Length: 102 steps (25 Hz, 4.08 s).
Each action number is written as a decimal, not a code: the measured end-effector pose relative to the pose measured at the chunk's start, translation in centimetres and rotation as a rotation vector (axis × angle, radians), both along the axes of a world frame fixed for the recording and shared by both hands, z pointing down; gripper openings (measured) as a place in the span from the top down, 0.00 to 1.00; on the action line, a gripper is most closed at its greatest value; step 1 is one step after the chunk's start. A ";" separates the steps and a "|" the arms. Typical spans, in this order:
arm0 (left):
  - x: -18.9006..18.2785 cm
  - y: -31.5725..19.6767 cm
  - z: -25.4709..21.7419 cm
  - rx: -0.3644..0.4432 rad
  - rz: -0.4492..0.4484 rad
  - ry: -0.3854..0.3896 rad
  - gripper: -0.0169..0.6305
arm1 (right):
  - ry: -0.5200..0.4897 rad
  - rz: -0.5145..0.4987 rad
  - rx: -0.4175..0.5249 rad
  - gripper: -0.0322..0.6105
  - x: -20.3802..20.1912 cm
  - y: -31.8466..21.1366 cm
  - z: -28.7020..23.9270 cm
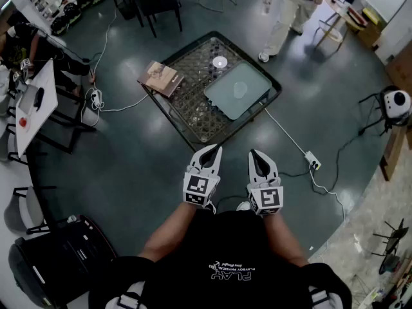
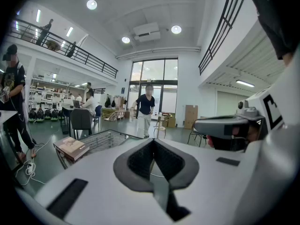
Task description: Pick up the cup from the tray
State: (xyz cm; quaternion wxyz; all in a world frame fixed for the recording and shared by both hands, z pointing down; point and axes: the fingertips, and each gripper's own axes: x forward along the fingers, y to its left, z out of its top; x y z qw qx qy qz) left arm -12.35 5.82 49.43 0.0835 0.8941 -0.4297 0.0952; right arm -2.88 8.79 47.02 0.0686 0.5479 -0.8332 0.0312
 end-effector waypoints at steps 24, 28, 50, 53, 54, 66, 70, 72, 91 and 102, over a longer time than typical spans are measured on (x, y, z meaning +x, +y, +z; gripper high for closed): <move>5.2 7.0 -0.2 0.009 -0.122 -0.019 0.96 | -0.032 -0.104 0.022 0.95 5.3 6.6 -0.4; 5.6 7.2 -0.7 0.016 -0.128 -0.031 0.96 | -0.032 -0.098 0.024 0.95 5.8 6.9 -0.4; 7.6 6.8 0.1 0.012 -0.204 -0.066 0.96 | -0.060 -0.147 0.013 0.95 8.4 4.9 0.4; 7.6 5.0 0.7 0.008 -0.201 -0.061 0.96 | -0.053 -0.143 0.008 0.95 8.3 3.2 0.9; 7.6 4.2 0.9 0.010 -0.199 -0.059 0.96 | -0.048 -0.142 0.007 0.95 8.3 2.5 1.1; 6.8 -5.2 3.2 -0.024 -0.122 -0.102 0.96 | -0.023 -0.122 -0.040 0.95 6.1 -6.7 2.9; 6.5 -8.0 3.2 -0.023 -0.094 -0.107 0.96 | -0.018 -0.105 -0.051 0.95 5.5 -9.3 2.9; 6.4 -9.2 3.0 -0.020 -0.084 -0.107 0.96 | -0.015 -0.102 -0.055 0.95 5.4 -10.2 2.8; 8.9 -16.2 5.2 -0.052 -0.039 -0.128 0.96 | 0.019 -0.097 -0.070 0.95 6.9 -17.7 3.1; 11.2 -19.4 7.9 -0.092 -0.056 -0.098 0.96 | 0.039 -0.183 -0.117 0.95 8.2 -22.3 5.3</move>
